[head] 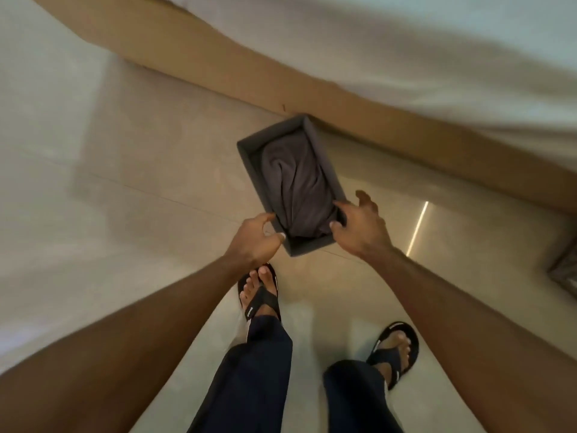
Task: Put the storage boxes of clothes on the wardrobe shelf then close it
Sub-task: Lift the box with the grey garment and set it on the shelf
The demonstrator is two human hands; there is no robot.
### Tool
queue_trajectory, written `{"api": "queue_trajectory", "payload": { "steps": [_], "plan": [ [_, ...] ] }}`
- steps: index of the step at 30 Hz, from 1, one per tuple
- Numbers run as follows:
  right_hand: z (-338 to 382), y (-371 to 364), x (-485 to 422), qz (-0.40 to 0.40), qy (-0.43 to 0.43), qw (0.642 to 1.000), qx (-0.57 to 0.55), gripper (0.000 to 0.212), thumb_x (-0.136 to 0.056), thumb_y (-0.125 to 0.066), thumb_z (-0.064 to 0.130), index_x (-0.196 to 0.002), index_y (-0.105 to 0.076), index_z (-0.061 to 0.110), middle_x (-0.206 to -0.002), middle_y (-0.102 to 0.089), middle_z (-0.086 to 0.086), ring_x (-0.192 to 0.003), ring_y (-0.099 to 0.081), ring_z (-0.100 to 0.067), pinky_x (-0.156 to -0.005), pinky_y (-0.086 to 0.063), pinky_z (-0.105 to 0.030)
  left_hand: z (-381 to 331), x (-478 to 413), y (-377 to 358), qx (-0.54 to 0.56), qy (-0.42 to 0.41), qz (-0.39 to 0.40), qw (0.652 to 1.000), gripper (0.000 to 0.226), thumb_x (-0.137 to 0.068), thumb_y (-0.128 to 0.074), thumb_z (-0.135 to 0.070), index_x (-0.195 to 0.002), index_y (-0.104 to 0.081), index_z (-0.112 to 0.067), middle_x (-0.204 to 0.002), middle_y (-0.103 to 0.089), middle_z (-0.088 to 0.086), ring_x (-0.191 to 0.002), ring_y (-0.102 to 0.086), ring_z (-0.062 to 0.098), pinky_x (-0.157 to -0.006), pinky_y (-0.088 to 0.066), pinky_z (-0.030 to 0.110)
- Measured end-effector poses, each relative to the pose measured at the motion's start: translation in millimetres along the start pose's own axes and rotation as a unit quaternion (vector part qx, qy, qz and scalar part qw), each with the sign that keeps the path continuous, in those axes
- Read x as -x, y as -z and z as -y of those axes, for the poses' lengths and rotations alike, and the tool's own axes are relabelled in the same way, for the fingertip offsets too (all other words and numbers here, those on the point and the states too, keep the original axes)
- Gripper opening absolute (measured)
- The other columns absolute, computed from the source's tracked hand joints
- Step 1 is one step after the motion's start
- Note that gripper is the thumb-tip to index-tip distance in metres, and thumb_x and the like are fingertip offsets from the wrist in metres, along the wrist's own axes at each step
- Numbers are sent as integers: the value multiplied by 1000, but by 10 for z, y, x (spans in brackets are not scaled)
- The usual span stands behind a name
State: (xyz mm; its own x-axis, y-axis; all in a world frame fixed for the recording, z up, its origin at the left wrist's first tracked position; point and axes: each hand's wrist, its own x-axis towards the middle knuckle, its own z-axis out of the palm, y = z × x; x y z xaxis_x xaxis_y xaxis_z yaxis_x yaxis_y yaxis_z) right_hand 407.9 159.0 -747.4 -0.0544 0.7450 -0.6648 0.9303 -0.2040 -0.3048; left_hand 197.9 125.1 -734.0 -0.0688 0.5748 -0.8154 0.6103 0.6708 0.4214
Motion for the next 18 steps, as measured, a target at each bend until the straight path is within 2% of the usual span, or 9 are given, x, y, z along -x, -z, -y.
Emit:
{"api": "queue_trajectory", "payload": {
  "steps": [2, 5, 8, 11, 16, 18],
  "plan": [
    [-42, -191, -295, 12, 15, 999, 32, 56, -86, -55, 34, -141, -42, 29, -155, -18, -11, -138, -25, -35, -108, -35, -51, 59, -307, -140, 0, 9, 3, 1000, 60, -86, -64, -28, -142, -46, -17, -144, -50, 6, -130, -49, 26, -102, -40, 29],
    [-55, -325, -529, 25, 35, 998, 34, 52, -88, -51, 33, -137, -42, 19, -147, -33, -5, -127, -41, -33, -101, -42, -46, 59, -491, -229, 16, 26, 9, 1000, 51, -85, -65, -32, -132, -55, -16, -131, -60, 7, -119, -56, 29, -102, -46, 38],
    [-164, -347, -410, -16, 40, 999, -18, 35, -87, -50, 23, -119, -52, 9, -128, -50, -11, -110, -54, -38, -90, -49, -44, -12, -373, -301, -2, 26, 11, 1000, 48, -83, -65, -32, -127, -58, -15, -125, -63, 7, -114, -58, 29, -100, -48, 42],
    [-359, -267, 48, -17, 30, 998, -45, 22, -86, -52, 21, -104, -54, 9, -115, -58, -15, -102, -60, -39, -81, -50, -43, -117, 39, -341, -30, 16, 24, 999, 42, -84, -64, -28, -124, -60, -16, -118, -65, 2, -107, -61, 24, -97, -50, 39],
    [-947, 105, 1303, 10, 18, 996, -88, 35, -90, -47, 14, -125, -51, 11, -133, -52, -11, -113, -56, -38, -87, -50, -43, -389, 1056, -567, -120, -3, 69, 990, 38, -81, -64, -34, -118, -60, -31, -108, -71, 0, -95, -68, 22, -88, -56, 40],
    [-1199, 327, 1981, 9, -9, 993, -114, 39, -90, -46, 11, -130, -50, 12, -135, -51, -12, -116, -54, -38, -90, -50, -43, -586, 1524, -747, -182, -12, 81, 980, 47, -73, -59, -48, -120, -51, -45, -110, -71, 4, -104, -65, 30, -93, -53, 46]
  ]
}}
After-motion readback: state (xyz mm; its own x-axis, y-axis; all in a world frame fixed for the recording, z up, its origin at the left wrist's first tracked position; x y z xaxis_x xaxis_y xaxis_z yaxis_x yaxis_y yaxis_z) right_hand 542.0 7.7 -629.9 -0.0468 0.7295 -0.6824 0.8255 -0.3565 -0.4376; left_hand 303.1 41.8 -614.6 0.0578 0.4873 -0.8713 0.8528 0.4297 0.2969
